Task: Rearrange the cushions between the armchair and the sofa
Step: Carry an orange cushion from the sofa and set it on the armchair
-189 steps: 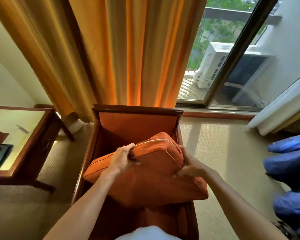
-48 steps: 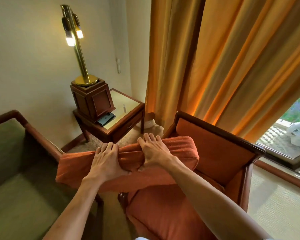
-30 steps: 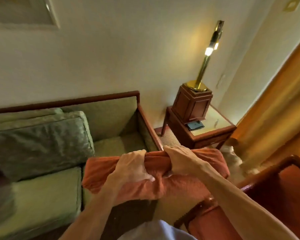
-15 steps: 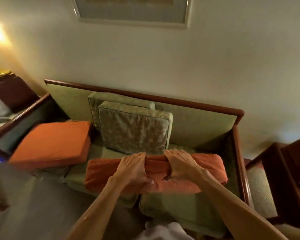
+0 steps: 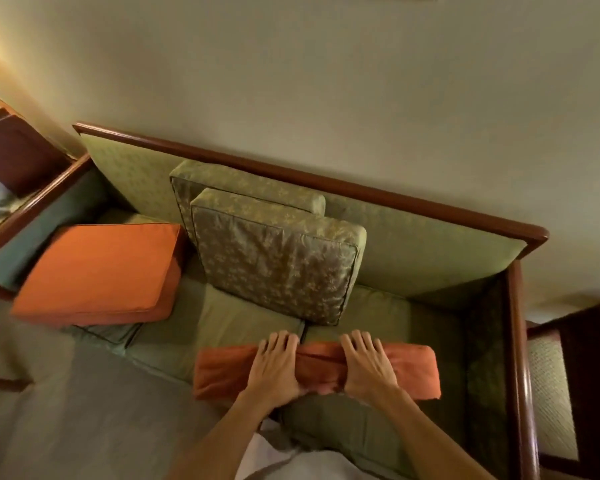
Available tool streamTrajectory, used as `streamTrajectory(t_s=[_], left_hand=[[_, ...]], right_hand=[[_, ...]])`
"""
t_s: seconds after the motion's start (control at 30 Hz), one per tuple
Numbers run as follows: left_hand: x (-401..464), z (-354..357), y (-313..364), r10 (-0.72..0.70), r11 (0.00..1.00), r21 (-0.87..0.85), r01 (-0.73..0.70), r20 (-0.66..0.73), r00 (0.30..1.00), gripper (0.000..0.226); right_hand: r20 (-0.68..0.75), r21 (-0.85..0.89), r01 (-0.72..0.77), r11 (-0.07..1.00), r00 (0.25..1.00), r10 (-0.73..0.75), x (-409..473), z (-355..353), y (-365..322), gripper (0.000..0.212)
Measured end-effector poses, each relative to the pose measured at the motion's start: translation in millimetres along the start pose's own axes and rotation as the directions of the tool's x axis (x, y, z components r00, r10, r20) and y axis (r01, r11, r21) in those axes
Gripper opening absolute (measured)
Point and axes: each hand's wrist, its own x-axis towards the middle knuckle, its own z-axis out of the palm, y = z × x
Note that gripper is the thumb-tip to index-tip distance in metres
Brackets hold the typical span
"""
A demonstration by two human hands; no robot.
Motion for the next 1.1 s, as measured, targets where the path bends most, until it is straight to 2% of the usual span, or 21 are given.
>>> streamTrajectory(t_s=[0.03,0.13,0.23,0.33,0.47,0.57,0.67,0.73,0.83,0.9,0.93,1.0,1.1], left_hand=[[4,0,-8,-0.003,1.000,0.022,0.004,-0.057,0.998,0.107],[12,3,-41,0.013,0.997,0.082,-0.004,-0.105,0.994,0.114],[23,-9,-65,0.003,0.981,0.195,-0.001,-0.009,1.000,0.106],[35,-27,-64,-0.019,0.979,0.203,0.000,0.092,0.996,0.086],[39,-49,-52,0.160,0.931,0.293,-0.217,0.206,0.965,0.072],[44,-71,-31,0.347,0.836,0.355,-0.419,0.250,0.904,0.067],[48,-100,11,0.550,0.685,0.381,-0.621,0.288,0.784,0.063],[40,-118,61,0.679,0.562,0.362,-0.744,0.312,0.665,0.056],[13,-138,153,0.812,0.332,0.362,-0.871,0.359,0.459,0.049],[-21,-147,218,0.852,0.174,0.362,-0.916,0.410,0.324,0.056],[-51,-141,265,0.878,0.056,0.350,-0.935,0.429,0.213,0.059],[-81,-145,310,0.893,-0.032,0.341,-0.939,0.431,0.126,0.060],[-158,-123,414,0.898,-0.236,0.291,-0.927,0.429,-0.094,0.061]], right_hand=[[-0.044,-0.026,-0.008,1.000,0.999,0.007,4,1,6,0.108],[0.024,-0.111,-0.024,0.994,0.999,0.026,19,0,16,0.121],[0.040,-0.148,-0.026,0.989,0.999,0.032,30,-20,9,0.090],[0.074,-0.117,-0.068,0.991,0.994,0.077,29,-29,0,0.082],[0.089,-0.007,-0.156,0.988,0.984,0.156,-9,-27,-1,0.072],[0.076,0.095,-0.268,0.959,0.962,0.262,-59,-28,-4,0.077],[0.030,0.171,-0.399,0.901,0.916,0.400,-125,-50,-9,0.087],[-0.020,0.255,-0.518,0.817,0.842,0.540,-187,-63,-15,0.089],[-0.084,0.340,-0.660,0.670,0.688,0.721,-284,-74,-23,0.083],[-0.067,0.359,-0.742,0.566,0.585,0.808,-348,-76,-26,0.077],[-0.051,0.386,-0.790,0.477,0.498,0.866,-397,-71,-30,0.071],[-0.039,0.403,-0.812,0.422,0.446,0.894,-446,-70,-28,0.063],[-0.021,0.449,-0.855,0.259,0.280,0.960,-560,-56,-32,0.064]])
